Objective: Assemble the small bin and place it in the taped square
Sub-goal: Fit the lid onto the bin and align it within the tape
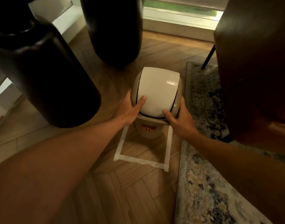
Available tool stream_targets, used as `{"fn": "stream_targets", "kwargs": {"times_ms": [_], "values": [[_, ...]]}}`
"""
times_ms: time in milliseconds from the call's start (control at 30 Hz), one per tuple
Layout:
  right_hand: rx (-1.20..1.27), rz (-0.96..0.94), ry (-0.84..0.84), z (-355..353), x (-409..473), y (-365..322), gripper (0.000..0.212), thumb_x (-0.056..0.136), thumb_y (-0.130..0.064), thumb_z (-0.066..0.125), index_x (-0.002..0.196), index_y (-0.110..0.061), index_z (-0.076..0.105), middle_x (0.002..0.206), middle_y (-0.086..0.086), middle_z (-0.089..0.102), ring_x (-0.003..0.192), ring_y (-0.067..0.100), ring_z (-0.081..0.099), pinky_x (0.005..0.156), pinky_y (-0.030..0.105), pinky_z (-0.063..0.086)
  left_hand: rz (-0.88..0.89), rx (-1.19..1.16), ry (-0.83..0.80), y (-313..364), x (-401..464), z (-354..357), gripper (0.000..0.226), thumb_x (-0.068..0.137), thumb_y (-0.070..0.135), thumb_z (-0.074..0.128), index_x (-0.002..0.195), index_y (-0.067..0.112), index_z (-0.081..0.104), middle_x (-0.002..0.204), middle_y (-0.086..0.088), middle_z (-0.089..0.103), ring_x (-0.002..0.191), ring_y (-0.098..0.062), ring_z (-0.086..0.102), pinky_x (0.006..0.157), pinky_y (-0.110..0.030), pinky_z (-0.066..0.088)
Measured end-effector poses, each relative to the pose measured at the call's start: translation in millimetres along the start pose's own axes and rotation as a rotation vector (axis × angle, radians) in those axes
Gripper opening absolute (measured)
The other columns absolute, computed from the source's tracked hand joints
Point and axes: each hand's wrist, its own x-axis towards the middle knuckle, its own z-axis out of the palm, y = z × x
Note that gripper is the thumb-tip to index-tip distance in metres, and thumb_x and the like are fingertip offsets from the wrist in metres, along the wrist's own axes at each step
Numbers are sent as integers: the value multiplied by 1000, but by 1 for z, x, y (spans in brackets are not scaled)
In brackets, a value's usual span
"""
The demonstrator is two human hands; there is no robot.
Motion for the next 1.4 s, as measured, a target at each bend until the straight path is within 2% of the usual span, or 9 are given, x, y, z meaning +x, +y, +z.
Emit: {"fn": "stream_targets", "kwargs": {"times_ms": [133,333,567,733,933,1033,1133,1233,1400], "values": [[-30,6,-33,-3,23,3,93,83,-75,66,159,-48,19,146,-17,57,128,11,59,100,48,55,63,41,-50,-4,18,-1,98,80,90,36,155,26,30,146,-3,56,130,-24,57,104,-51,51],[-64,23,-56,-8,55,7,96,83,-77,62,161,-44,18,148,-10,58,130,16,59,103,49,53,102,30,-81,0,42,-2,102,81,88,37,157,20,27,148,-4,54,133,-22,54,108,-49,48],[-14,85,-88,-6,75,13,99,83,-78,63,161,-50,9,143,-12,62,126,17,62,104,46,53,43,23,-120,7,55,1,103,82,82,40,160,18,17,153,-11,47,137,-28,50,108,-53,47],[2,120,-134,-7,77,10,99,83,-78,62,162,-48,10,145,-13,60,124,12,60,104,35,50,5,82,-191,6,60,-5,96,87,80,39,160,25,11,158,-11,41,141,-30,45,112,-53,43],[-67,74,-136,-22,77,-1,102,74,-82,68,157,-40,27,133,-22,57,112,3,58,79,12,46,23,147,-144,10,60,-14,102,78,88,51,157,36,15,158,-7,39,140,-29,46,110,-53,44],[5,87,-121,-16,81,-7,108,73,-77,75,158,-34,25,145,-9,57,123,10,60,95,28,55,19,61,-187,15,59,-7,106,79,82,58,159,36,6,161,-7,33,143,-29,41,111,-56,43],[127,136,-171,-6,75,-2,118,77,-57,84,164,-31,9,153,-1,51,134,18,56,108,41,51,-6,-87,-212,13,51,1,106,83,66,68,159,33,2,158,-5,38,140,-24,45,110,-52,45],[134,152,-161,0,69,8,121,78,-51,86,164,-37,2,152,-4,54,130,14,59,106,40,53,-11,-137,-206,2,48,4,98,88,54,71,160,29,9,153,-1,47,136,-18,50,110,-49,47],[81,153,-148,-2,73,12,127,69,-65,85,163,-40,3,148,-6,58,127,14,61,103,36,53,17,-58,-233,-2,50,-3,105,80,59,76,159,32,13,152,4,49,135,-13,50,109,-37,48]]}}
